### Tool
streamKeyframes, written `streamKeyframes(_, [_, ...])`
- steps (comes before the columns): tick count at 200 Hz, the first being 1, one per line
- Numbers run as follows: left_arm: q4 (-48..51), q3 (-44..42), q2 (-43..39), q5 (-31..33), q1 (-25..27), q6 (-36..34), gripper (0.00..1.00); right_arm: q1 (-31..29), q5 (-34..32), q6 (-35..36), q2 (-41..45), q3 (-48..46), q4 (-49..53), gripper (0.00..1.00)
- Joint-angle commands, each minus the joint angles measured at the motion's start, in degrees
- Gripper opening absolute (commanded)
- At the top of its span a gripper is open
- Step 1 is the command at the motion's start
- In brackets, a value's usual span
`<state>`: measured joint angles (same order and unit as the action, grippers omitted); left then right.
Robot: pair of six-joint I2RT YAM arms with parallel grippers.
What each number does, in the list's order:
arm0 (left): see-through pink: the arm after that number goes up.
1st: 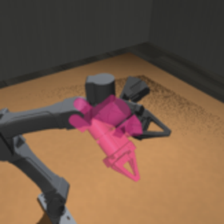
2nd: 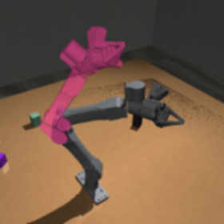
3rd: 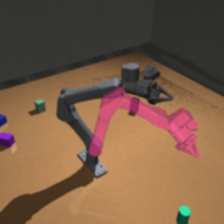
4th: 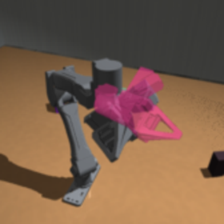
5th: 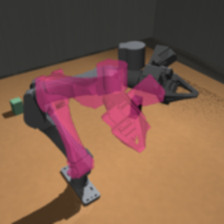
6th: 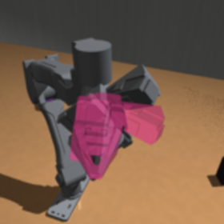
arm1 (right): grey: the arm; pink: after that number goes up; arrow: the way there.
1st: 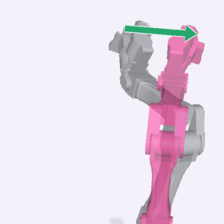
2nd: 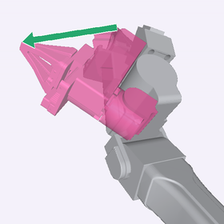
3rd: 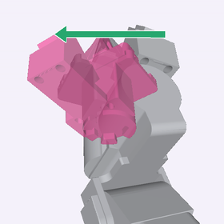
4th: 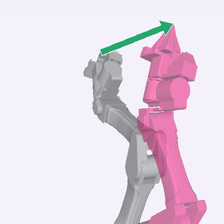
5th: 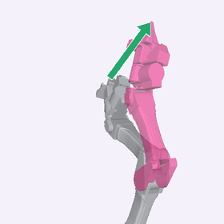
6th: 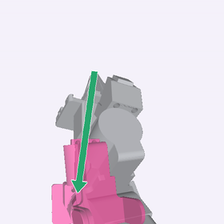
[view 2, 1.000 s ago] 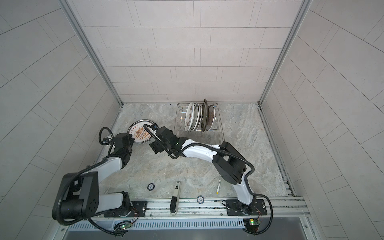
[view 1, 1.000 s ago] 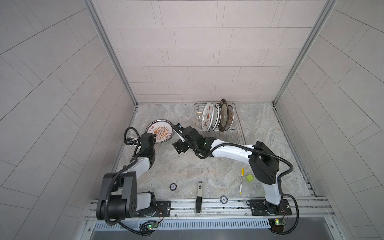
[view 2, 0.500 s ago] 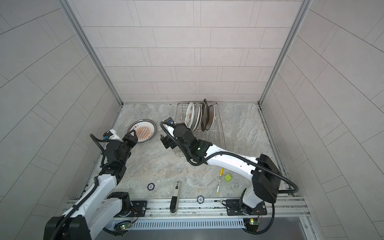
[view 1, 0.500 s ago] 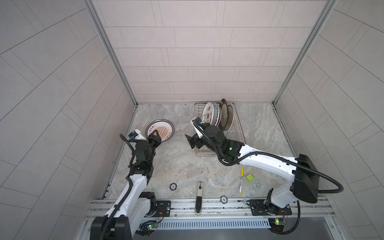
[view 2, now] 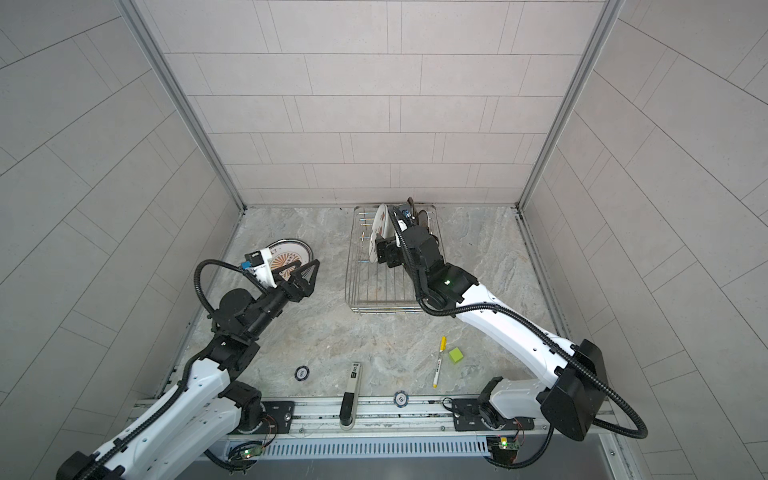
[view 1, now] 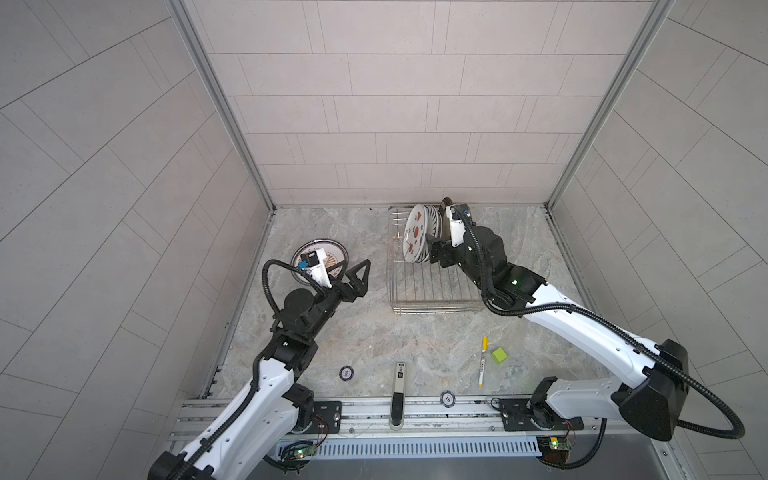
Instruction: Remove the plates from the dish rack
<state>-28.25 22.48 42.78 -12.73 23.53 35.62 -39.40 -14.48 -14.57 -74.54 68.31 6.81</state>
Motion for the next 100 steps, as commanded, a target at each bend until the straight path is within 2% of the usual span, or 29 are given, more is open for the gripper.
streamKeyframes(1, [-4.71,1.61,2.72,-1.01,5.67,-2.95,1.00,2.83,-0.08,-3.08,-1.98,2.99,8.15,0.83])
streamKeyframes(27, [-8.13,2.83,8.93,-2.81,11.05,-4.24,1.00,4.38,-0.36,-3.93,-5.43,6.27,10.40,0.64])
streamKeyframes(46, [-11.04,2.36,11.87,0.58,12.36,-2.58,1.00,4.95,-2.84,-6.32,-8.69,9.67,13.97,0.52])
streamKeyframes(66, [-11.77,2.34,14.48,4.83,13.03,-1.78,1.00,5.80,-2.32,-7.34,-11.76,12.27,15.42,0.50])
streamKeyframes(100, [-13.02,3.11,18.60,5.19,13.30,-0.51,1.00,5.78,-3.30,-6.79,-16.09,15.40,16.31,0.50])
